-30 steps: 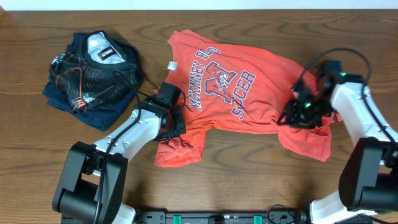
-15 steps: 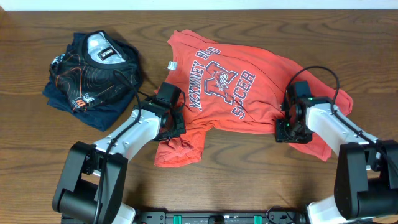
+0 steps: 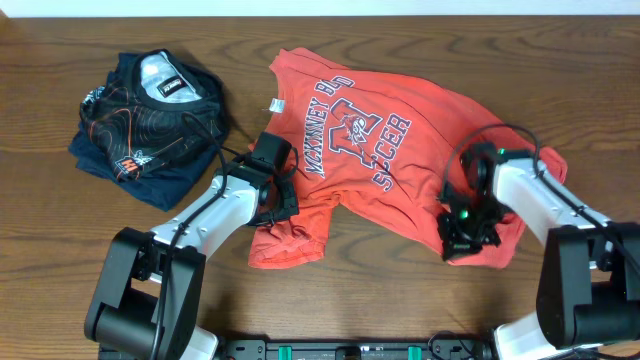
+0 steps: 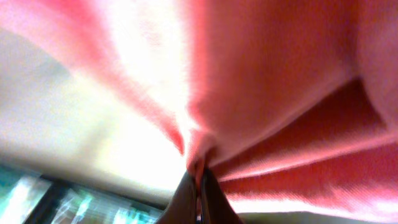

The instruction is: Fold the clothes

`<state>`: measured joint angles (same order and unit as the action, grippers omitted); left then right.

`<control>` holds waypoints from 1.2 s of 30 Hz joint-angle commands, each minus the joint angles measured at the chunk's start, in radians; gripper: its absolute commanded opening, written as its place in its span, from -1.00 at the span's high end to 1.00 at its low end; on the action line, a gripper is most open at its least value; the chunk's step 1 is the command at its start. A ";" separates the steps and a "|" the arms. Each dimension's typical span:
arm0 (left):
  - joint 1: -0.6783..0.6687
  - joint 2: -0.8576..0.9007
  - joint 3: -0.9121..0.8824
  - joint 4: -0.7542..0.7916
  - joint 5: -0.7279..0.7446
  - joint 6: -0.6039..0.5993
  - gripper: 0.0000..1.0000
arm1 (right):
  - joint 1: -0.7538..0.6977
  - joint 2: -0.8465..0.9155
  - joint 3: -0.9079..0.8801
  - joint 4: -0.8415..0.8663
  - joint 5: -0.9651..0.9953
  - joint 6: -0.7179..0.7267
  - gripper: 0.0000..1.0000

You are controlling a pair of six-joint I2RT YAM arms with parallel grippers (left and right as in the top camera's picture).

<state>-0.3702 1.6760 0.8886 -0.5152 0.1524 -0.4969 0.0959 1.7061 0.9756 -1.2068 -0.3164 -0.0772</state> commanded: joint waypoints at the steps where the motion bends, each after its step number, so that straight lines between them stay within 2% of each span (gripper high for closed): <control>1: 0.004 0.006 -0.008 0.001 -0.012 0.007 0.74 | -0.005 -0.035 0.159 -0.076 -0.278 -0.284 0.98; 6: 0.004 0.006 -0.008 -0.006 -0.011 0.007 0.74 | -0.068 -0.072 0.300 -0.026 -0.166 -0.291 0.98; 10: 0.004 0.006 -0.008 -0.011 -0.011 0.007 0.74 | -0.147 -0.064 0.298 0.107 -0.017 -0.222 0.98; 14: 0.004 0.006 -0.008 -0.011 -0.011 0.007 0.74 | -0.220 -0.034 0.282 0.174 0.013 -0.223 0.92; 17: 0.004 0.006 -0.008 -0.011 -0.011 0.007 0.74 | -0.262 0.003 0.277 0.229 0.084 -0.200 0.77; 20: 0.004 0.006 -0.008 -0.011 -0.011 0.007 0.74 | -0.285 0.039 0.277 0.289 0.145 -0.142 0.37; 22: 0.004 0.006 -0.008 -0.015 -0.011 0.007 0.73 | -0.294 0.058 0.277 0.319 0.192 -0.098 0.21; 23: 0.004 0.006 -0.008 -0.018 -0.011 0.007 0.74 | -0.296 0.061 0.277 0.325 0.206 -0.063 0.28; 24: 0.004 0.006 -0.008 -0.018 -0.011 0.007 0.73 | -0.298 0.061 0.277 0.323 0.200 -0.026 0.38; 26: 0.004 0.006 -0.008 -0.020 -0.011 0.007 0.74 | -0.297 0.050 0.288 0.266 0.076 -0.011 0.39; 29: 0.004 0.006 -0.008 -0.022 -0.012 0.007 0.74 | -0.277 0.000 0.298 0.151 -0.129 -0.091 0.38; 31: 0.004 0.006 -0.008 -0.022 -0.012 0.007 0.73 | -0.245 -0.057 0.298 0.076 -0.198 -0.162 0.40; 33: 0.004 0.006 -0.008 -0.021 -0.012 0.007 0.73 | -0.196 -0.106 0.298 0.026 -0.150 -0.188 0.36; 36: 0.004 0.006 -0.008 -0.020 -0.012 0.007 0.72 | -0.105 -0.147 0.289 0.010 -0.014 -0.143 0.24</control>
<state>-0.3702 1.6760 0.8886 -0.5304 0.1505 -0.4965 -0.0841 1.6100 1.2613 -1.1927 -0.3832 -0.2115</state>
